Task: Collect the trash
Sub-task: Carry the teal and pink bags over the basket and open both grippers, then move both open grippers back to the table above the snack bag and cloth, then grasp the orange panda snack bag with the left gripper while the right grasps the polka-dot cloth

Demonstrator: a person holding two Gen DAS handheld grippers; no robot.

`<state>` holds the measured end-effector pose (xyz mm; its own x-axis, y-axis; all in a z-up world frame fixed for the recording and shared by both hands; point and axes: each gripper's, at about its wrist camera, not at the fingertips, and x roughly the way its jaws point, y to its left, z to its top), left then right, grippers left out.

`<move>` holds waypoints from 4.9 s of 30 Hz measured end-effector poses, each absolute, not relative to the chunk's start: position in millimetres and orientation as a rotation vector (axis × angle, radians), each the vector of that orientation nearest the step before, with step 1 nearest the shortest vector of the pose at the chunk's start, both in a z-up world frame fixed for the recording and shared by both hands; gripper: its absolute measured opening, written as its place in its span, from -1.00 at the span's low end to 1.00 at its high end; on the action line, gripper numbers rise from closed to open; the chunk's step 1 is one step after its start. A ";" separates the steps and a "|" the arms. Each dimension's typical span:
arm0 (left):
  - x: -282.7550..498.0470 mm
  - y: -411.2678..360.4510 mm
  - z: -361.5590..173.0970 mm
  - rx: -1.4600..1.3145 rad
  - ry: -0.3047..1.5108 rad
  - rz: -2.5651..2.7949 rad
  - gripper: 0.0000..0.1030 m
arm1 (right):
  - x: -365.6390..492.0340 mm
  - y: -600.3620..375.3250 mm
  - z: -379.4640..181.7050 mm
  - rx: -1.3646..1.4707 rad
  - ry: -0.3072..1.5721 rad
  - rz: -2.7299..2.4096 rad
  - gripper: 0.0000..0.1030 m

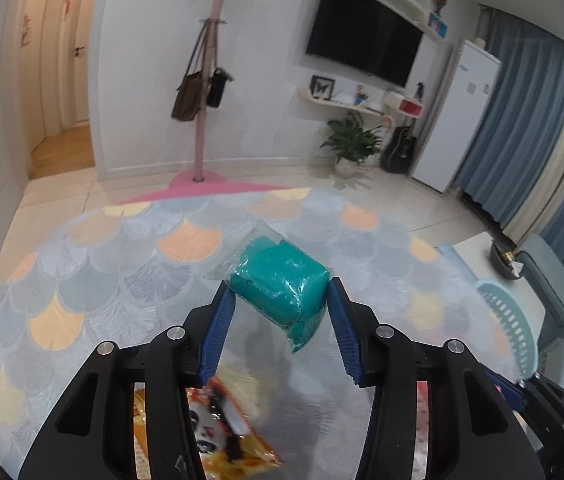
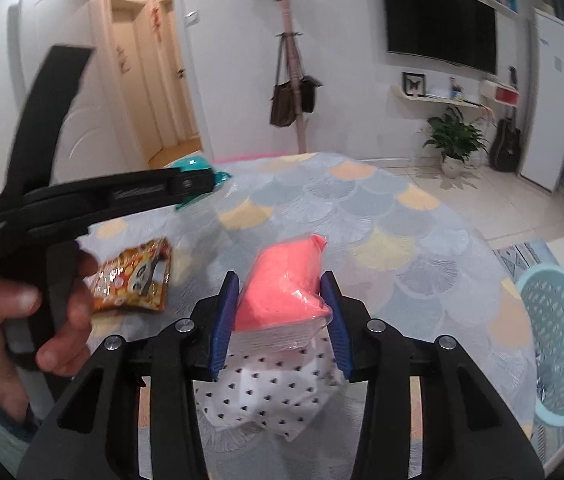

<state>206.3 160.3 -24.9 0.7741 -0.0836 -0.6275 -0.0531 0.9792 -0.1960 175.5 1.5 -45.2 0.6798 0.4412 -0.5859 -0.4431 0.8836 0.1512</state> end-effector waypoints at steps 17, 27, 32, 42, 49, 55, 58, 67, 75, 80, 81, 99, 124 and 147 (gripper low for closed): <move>202.4 43.2 40.4 -0.100 0.575 -0.222 -0.10 | 193.3 -155.3 5.7 0.157 0.575 0.160 -0.25; 223.9 -59.8 21.6 -0.054 0.632 -0.388 -0.10 | 215.8 -260.0 -28.4 0.309 0.681 0.014 -0.25; 244.5 -107.6 1.9 -0.032 0.693 -0.455 -0.10 | 224.1 -301.1 -62.0 0.433 0.777 -0.019 -0.25; 286.5 -159.9 -54.8 -0.034 0.855 -0.498 -0.10 | 244.4 -337.9 -120.4 0.483 0.952 -0.111 -0.23; 295.1 -181.4 -70.3 -0.041 0.911 -0.520 -0.04 | 251.9 -350.0 -132.3 0.480 0.995 -0.170 -0.11; 287.5 -182.7 -69.7 -0.060 0.917 -0.532 0.31 | 243.0 -359.0 -136.4 0.496 1.000 -0.177 0.01; 281.6 -177.9 -65.8 -0.083 0.913 -0.535 0.38 | 238.4 -357.4 -131.8 0.501 0.998 -0.178 0.02; 251.7 -141.8 -31.0 -0.144 0.841 -0.537 0.45 | 220.9 -315.8 -83.1 0.431 0.931 -0.094 0.04; 196.2 -62.8 17.3 -0.181 0.695 -0.454 0.46 | 196.1 -243.3 -25.0 0.304 0.811 0.044 0.26; 157.6 -4.3 35.9 -0.191 0.615 -0.340 0.46 | 178.9 -184.0 -3.2 0.219 0.757 0.165 0.32; 153.1 5.3 37.7 -0.194 0.609 -0.318 0.46 | 176.0 -172.3 -0.7 0.203 0.748 0.189 0.35; 110.0 207.4 -38.4 -0.343 0.717 0.145 0.46 | 157.1 -12.5 -60.8 0.083 0.888 0.428 0.43; 131.0 210.9 -73.4 -0.233 0.802 0.133 0.55 | 166.5 2.4 -80.5 0.050 0.928 0.423 0.48; 103.6 203.9 -65.6 -0.115 0.769 0.053 0.55 | 163.2 29.7 -78.4 -0.068 0.889 0.392 -0.54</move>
